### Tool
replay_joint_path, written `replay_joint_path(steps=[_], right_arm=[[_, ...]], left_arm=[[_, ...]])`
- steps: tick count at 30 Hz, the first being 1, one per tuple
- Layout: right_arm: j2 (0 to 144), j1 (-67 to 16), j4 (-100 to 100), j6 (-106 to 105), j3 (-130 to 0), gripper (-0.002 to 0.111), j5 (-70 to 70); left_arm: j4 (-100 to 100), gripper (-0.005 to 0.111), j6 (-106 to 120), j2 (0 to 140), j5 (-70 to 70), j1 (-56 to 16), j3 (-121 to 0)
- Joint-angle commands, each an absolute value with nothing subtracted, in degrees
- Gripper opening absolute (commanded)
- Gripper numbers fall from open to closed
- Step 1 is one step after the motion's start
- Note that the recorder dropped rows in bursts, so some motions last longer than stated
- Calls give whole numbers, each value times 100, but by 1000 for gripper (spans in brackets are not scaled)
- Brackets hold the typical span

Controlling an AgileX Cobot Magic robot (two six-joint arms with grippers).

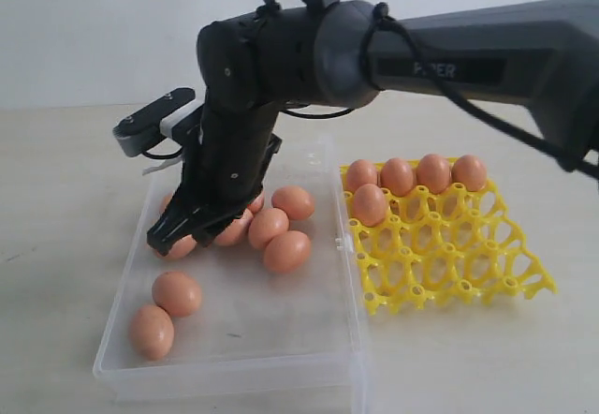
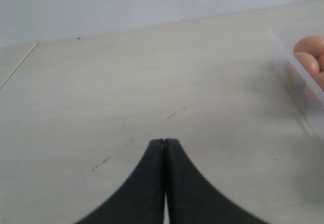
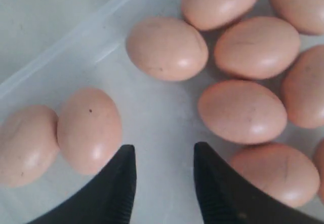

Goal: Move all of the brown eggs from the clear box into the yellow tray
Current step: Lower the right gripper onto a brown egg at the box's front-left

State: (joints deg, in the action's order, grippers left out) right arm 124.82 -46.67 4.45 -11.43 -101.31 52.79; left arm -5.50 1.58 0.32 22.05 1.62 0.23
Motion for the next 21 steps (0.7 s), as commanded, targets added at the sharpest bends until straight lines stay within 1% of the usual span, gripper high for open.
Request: replay_joint_path(steps=[1,3,14,21], right_arm=[[12727,-4837,376,-1239,-10637,56,5299],[12822,-4899,221,-1239,-10756,60,5309],[13113,-5251,262,-1138,-10796,59,5320],[13261,-5295,262,-1138,-10796,59,5342]], left_arm=[[-544,0,132,0,2169,175,0],[-544,0,132,0,2169,175,0],[-544,0,132,0,2169,175,0],[-544,0,132,0,2169,175,0]])
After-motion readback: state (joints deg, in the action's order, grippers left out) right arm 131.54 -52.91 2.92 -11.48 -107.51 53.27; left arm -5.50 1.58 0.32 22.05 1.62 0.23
